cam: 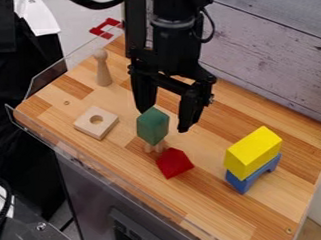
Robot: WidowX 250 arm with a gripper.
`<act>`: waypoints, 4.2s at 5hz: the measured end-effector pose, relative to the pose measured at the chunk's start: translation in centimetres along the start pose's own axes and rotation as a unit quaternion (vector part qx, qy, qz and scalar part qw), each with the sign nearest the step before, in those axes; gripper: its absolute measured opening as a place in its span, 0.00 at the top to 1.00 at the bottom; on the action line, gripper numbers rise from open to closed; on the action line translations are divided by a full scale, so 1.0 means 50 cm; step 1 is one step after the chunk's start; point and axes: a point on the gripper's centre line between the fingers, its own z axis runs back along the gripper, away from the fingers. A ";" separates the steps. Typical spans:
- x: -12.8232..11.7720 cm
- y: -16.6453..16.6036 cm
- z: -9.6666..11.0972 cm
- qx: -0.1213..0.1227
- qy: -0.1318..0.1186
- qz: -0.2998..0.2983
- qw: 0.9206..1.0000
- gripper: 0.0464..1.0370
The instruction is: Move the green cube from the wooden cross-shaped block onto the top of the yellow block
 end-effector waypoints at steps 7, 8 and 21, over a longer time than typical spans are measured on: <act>0.000 0.079 -0.032 -0.002 0.039 0.057 0.998 0.04; -0.001 0.076 -0.046 -0.003 0.051 0.060 0.997 0.04; 0.052 -0.168 -0.024 0.031 0.124 -0.058 0.990 0.50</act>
